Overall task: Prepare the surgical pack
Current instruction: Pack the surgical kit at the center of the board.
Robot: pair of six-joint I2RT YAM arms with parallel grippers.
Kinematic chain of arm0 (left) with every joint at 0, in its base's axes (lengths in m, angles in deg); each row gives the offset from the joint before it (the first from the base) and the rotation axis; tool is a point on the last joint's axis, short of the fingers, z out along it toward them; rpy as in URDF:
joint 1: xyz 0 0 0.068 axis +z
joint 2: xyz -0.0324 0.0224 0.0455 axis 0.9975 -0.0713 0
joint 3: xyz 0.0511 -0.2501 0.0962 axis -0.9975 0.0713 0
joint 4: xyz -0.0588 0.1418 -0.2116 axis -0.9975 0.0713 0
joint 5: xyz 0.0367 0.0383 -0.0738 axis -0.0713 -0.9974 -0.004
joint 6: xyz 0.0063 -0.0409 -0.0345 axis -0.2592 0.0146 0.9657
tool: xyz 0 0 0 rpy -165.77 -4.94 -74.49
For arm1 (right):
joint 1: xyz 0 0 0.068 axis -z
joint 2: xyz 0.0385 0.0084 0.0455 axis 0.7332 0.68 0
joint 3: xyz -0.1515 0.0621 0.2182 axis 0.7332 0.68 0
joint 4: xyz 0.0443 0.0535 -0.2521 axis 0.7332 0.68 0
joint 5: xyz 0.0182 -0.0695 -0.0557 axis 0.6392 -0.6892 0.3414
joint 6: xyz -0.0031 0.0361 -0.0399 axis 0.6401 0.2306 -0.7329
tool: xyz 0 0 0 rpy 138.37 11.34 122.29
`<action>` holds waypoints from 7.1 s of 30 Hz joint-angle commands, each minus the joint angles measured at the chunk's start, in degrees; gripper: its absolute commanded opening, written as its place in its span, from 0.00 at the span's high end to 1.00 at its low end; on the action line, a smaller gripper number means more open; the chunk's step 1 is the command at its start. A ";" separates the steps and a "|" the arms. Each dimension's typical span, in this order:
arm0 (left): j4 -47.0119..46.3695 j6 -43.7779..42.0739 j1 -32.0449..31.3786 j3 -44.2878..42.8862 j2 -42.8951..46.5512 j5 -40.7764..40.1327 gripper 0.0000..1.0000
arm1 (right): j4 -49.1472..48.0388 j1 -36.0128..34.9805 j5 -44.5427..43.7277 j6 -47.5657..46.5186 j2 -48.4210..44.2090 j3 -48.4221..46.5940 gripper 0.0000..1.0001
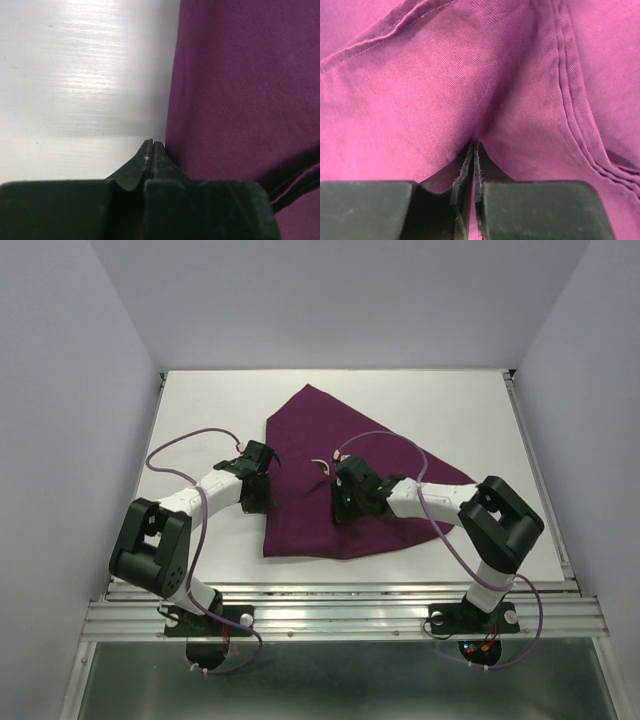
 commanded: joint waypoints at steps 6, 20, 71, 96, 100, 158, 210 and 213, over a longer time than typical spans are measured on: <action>3.60 -1.01 1.29 -6.07 -1.45 -4.22 1.00 | 4.91 -1.74 -12.34 -1.28 -0.56 -5.89 0.80; 5.00 -4.35 9.38 -23.46 -14.45 -2.65 1.00 | 8.34 8.63 -11.21 -6.47 9.63 -21.71 0.80; 6.24 -8.74 9.47 -38.33 -29.15 4.48 1.00 | 5.45 19.45 -19.99 -24.13 52.08 -83.93 0.17; 8.79 -9.27 10.43 -48.43 -33.62 7.46 1.00 | -3.87 20.68 -14.55 -25.11 58.94 -85.71 0.25; 8.79 -9.27 10.43 -49.84 -35.47 8.16 1.00 | -2.73 20.68 -12.44 -24.40 59.38 -85.26 0.46; 6.33 -6.37 14.12 -35.52 -19.21 6.85 1.00 | 8.26 20.68 -9.20 -27.13 59.56 -85.62 0.35; 4.58 -8.31 15.71 -23.39 0.74 8.07 1.00 | -5.81 2.31 -7.25 -27.13 -10.12 -10.48 0.99; 3.87 -7.96 15.71 -21.90 1.53 8.86 1.00 | -4.23 1.17 -7.86 -26.86 -14.07 -5.82 0.99</action>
